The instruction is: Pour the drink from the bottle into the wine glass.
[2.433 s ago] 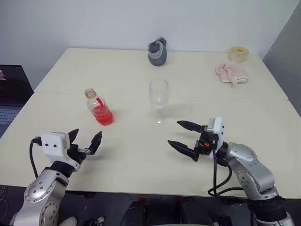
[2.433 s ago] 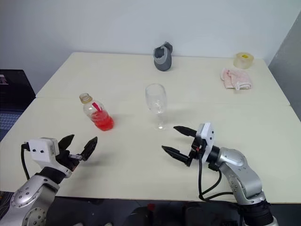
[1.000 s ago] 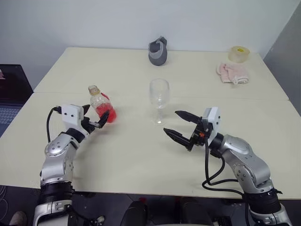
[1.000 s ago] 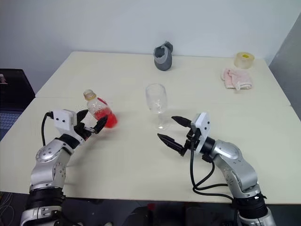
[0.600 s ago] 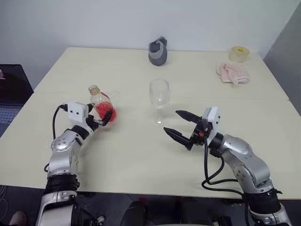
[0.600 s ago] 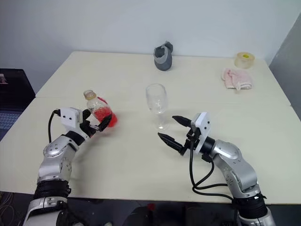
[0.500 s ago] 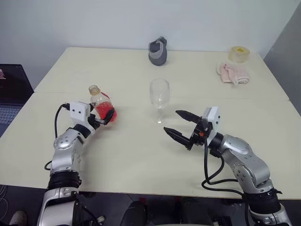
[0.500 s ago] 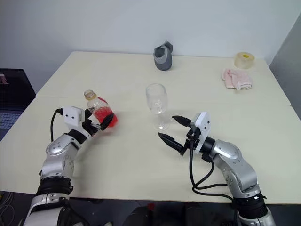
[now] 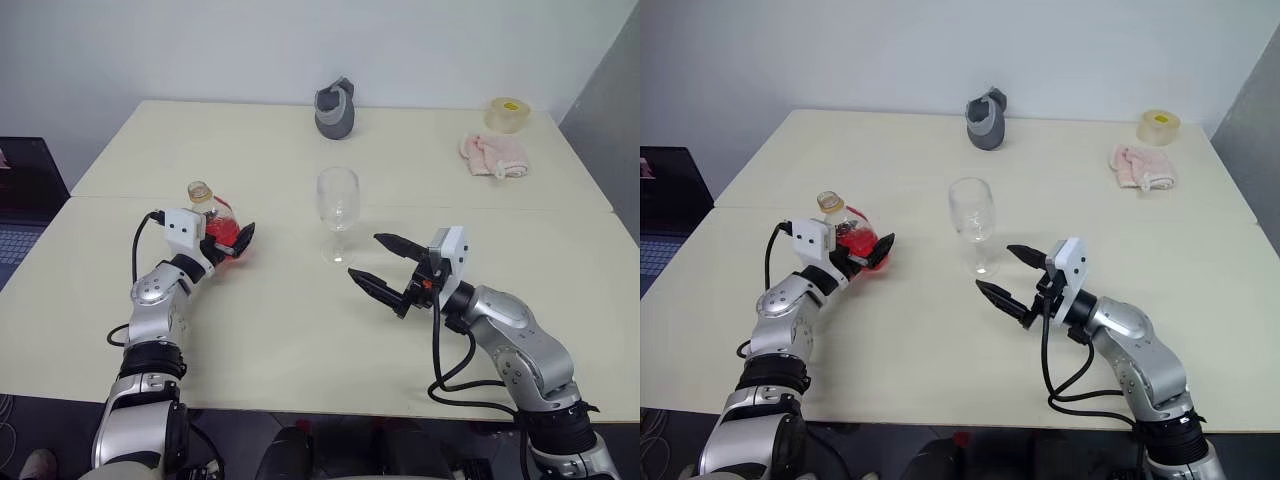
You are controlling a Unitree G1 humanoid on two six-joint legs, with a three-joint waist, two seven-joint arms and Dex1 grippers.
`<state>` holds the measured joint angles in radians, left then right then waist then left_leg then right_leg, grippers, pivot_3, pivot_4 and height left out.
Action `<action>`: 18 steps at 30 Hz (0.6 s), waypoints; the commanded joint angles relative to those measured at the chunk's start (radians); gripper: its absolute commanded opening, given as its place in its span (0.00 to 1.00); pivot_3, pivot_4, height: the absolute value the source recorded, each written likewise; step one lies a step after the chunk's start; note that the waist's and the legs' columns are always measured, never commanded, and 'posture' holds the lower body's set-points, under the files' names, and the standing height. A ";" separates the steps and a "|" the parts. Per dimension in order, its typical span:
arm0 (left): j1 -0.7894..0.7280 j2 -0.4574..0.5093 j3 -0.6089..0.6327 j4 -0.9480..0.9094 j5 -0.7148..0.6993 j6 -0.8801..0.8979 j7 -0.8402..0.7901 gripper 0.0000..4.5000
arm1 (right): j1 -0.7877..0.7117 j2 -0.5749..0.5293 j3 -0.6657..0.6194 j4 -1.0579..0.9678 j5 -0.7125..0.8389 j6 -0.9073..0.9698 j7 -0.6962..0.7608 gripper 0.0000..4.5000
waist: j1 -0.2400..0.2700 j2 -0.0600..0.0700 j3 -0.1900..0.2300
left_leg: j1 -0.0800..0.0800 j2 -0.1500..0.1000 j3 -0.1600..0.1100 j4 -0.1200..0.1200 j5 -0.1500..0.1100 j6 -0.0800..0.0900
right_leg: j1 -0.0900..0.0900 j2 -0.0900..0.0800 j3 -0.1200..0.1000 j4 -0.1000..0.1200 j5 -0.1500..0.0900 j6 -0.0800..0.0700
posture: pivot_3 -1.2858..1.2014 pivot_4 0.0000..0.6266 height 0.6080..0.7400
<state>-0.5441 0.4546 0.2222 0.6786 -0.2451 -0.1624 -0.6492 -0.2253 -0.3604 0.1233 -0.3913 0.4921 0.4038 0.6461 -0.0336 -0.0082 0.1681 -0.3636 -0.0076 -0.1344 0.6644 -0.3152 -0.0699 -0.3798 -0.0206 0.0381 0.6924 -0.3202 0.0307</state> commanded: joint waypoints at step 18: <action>0.055 0.066 0.021 -0.197 -0.028 0.068 -0.029 0.31 | -0.025 0.001 0.006 -0.039 -0.011 -0.002 -0.017 1.00 | -0.003 0.000 0.000 | 0.000 0.001 0.000 0.000 0.000 0.000 | -0.002 0.000 0.001 0.001 0.000 0.000 | 0.52 0.24 1.00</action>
<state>-0.4935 0.4866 0.2258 0.5806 -0.2519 -0.1095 -0.6701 -0.2311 -0.3546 0.1403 -0.3912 0.4844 0.4039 0.6300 -0.0362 -0.0083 0.1681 -0.3639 -0.0068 -0.1340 0.6644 -0.3152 -0.0698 -0.3815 -0.0206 0.0389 0.6942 -0.3202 0.0307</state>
